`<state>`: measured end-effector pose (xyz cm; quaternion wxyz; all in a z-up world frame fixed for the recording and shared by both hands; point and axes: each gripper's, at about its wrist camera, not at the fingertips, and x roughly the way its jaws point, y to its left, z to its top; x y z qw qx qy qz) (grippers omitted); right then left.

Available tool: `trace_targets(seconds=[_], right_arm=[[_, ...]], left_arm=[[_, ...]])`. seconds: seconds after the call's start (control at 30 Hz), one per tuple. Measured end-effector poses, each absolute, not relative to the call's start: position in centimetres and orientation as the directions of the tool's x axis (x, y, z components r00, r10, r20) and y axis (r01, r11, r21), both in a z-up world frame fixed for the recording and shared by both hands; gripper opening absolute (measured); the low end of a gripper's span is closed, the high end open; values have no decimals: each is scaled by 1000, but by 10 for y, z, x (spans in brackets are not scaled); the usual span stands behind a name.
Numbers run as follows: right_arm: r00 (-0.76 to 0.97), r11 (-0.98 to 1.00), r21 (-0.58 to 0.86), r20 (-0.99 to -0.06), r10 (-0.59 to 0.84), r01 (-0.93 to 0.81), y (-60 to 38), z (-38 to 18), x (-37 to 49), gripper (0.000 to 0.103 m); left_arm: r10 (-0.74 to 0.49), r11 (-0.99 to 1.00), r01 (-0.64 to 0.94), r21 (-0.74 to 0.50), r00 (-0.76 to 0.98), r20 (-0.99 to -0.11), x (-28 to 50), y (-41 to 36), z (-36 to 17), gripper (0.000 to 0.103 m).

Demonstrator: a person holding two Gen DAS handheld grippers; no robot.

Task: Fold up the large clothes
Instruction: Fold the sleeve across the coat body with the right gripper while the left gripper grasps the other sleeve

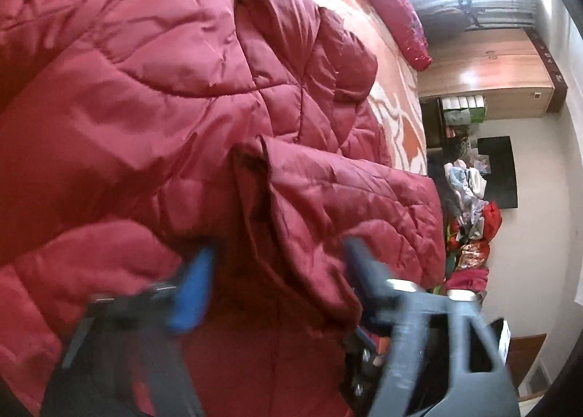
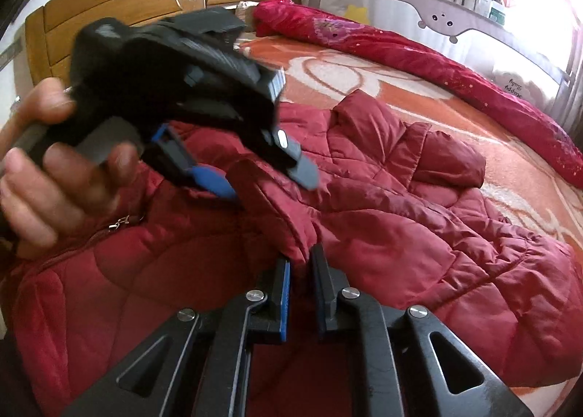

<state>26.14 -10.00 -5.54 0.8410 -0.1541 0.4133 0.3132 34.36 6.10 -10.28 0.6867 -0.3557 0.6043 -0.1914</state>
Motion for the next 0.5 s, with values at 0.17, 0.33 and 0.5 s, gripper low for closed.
trace_targets(seconds=[0.17, 0.33, 0.5], right_arm=[[442, 770, 36, -802, 403, -637, -108, -54, 260, 28], [467, 802, 62, -785, 407, -594, -130, -43, 258, 41], [527, 873, 100, -762, 376, -477, -171, -32, 269, 41]], left_arm=[[-669, 714, -81, -695, 213, -712, 342, 56, -91, 12], [-579, 790, -32, -613, 294, -761, 335, 74, -72, 9], [-419, 885, -21, -466, 405, -813, 327, 110, -44, 9]])
